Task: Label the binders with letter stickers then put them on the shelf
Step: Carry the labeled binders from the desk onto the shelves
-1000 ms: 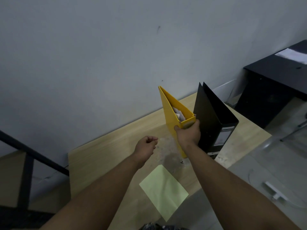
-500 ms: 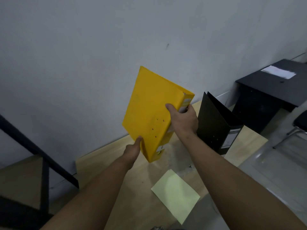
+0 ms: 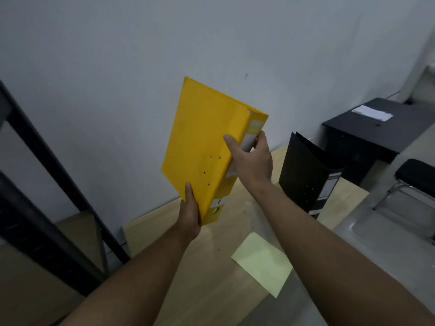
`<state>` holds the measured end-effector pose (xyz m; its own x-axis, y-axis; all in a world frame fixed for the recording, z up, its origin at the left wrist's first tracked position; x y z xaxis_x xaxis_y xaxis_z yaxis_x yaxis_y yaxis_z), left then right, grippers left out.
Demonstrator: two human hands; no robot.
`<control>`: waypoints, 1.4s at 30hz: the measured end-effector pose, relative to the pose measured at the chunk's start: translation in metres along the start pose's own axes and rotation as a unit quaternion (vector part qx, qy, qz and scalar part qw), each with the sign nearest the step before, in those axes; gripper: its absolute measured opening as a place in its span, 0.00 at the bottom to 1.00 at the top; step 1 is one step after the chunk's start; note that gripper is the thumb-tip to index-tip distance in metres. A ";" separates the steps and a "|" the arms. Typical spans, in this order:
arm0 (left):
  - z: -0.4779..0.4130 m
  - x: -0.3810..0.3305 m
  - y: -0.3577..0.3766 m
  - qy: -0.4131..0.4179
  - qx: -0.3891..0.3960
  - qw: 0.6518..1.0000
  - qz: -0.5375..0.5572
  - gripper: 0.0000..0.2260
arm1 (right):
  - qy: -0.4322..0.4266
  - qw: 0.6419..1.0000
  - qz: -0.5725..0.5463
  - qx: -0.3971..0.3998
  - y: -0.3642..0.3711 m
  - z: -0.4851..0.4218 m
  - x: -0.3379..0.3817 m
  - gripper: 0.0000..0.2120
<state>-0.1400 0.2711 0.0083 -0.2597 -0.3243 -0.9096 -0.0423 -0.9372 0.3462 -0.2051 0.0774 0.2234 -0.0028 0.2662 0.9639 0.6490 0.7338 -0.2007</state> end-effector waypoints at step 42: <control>0.423 0.075 -0.088 0.020 -0.132 0.991 0.029 0.29 | -0.022 0.925 -0.223 0.308 -0.113 0.358 0.018 0.33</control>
<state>-0.5641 0.3839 0.0067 -0.2158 -0.3778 -0.9004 0.2268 -0.9163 0.3301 -0.5513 0.2229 0.2008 -0.2045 -0.1332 0.9697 0.0200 0.9899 0.1402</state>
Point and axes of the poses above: each hand's wrist, its own z-axis away from the middle knuckle, its own y-axis out of the palm, x = y × z, the point moved 10 cm from there along -z, towards the middle knuckle, and after that the axes turned 8 degrees about y, right-handed, at the moved point
